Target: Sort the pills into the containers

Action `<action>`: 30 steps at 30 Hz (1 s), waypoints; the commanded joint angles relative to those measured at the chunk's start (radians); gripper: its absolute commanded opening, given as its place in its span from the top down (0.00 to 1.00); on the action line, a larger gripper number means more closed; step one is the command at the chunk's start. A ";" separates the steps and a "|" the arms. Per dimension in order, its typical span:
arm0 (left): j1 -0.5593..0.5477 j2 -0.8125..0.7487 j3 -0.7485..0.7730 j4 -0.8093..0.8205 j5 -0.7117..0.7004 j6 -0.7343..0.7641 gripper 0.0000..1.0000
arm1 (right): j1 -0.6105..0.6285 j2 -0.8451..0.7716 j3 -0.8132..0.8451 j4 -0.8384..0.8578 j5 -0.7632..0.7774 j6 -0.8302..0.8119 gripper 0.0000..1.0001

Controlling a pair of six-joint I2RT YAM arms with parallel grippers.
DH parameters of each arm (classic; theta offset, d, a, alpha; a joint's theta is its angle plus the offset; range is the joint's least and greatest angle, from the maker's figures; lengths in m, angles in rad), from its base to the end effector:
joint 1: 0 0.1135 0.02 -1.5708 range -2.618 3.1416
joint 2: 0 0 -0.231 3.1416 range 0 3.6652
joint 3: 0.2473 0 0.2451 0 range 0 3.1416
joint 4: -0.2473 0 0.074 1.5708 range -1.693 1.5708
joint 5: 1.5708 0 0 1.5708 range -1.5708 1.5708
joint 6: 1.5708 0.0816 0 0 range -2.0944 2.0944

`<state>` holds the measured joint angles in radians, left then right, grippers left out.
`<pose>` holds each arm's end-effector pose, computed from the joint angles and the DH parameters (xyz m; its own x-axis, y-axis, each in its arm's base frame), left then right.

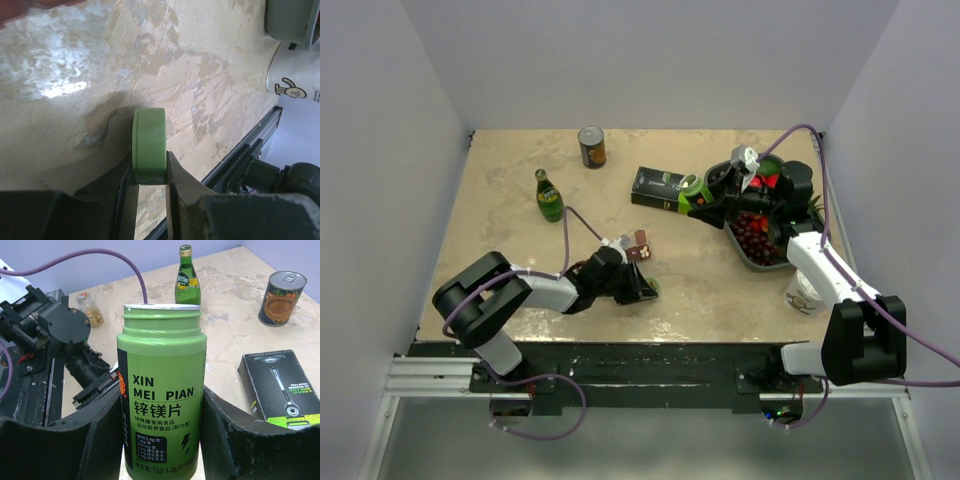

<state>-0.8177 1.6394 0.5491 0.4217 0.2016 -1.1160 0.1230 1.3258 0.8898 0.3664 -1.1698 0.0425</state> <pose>0.2067 -0.2444 0.0655 -0.9249 -0.3003 -0.2332 -0.0196 0.6503 -0.7595 0.2988 0.1126 0.2843 -0.1097 0.0032 -0.9940 -0.9556 0.2748 0.1064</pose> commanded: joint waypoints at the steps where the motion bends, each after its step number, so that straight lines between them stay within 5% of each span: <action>1: 0.031 -0.015 -0.063 0.104 0.114 0.031 0.72 | -0.003 -0.033 0.006 0.057 -0.007 0.014 0.98; 7: 0.051 -0.044 -0.093 0.074 0.108 0.015 0.55 | -0.005 -0.033 0.005 0.062 -0.008 0.016 0.98; 15: 0.072 -0.148 -0.083 -0.204 0.044 0.044 0.26 | -0.005 -0.031 0.003 0.066 -0.011 0.016 0.98; 22: 0.081 -0.236 -0.009 -0.475 -0.045 0.179 0.23 | -0.005 -0.033 0.003 0.065 -0.011 0.016 0.98; 30: 0.074 -0.265 0.096 -0.463 -0.068 0.649 0.26 | -0.003 -0.031 0.001 0.063 -0.013 0.013 0.98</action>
<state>-0.7418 1.3811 0.5545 0.0212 0.1963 -0.7345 0.1230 1.3258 0.8894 0.3798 -1.1702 0.0456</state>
